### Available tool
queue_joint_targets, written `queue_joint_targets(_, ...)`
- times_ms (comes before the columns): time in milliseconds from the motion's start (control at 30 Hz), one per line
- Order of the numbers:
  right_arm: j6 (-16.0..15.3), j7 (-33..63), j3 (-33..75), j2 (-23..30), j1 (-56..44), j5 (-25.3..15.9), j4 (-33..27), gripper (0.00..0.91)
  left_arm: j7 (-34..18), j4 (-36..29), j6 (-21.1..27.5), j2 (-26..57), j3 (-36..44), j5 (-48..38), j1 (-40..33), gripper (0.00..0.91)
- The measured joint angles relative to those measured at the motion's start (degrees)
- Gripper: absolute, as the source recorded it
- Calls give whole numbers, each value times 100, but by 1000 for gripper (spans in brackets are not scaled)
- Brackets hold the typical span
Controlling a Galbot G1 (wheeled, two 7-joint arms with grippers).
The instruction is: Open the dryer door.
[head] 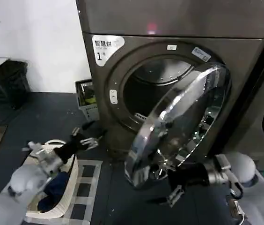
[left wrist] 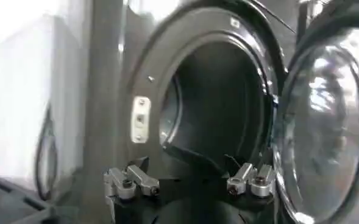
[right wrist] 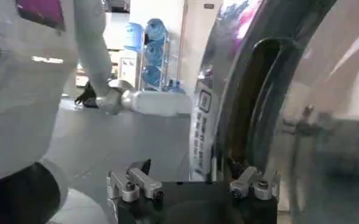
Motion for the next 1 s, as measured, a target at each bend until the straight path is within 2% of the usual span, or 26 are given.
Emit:
queue_joint_targets(200,215,-106,477,33,-338,31,-133,907,306,483,-215,-95,843,86,-729,907)
queue_joint_targets(433,433,-338,1362,289,-688,-37,-731,907,628,781,-309,-232,1777,237,-1462,907)
queue_joint_targets(800,490,-259,3079,721,-1235,67,-1466,907,835,1090,-352,-604,2830,316,-2105,907)
queue_joint_targets(1000,519,51,3966,930,-1495,-126,-1453,907,934,1141,-350,-828,3360,346,-2388,907)
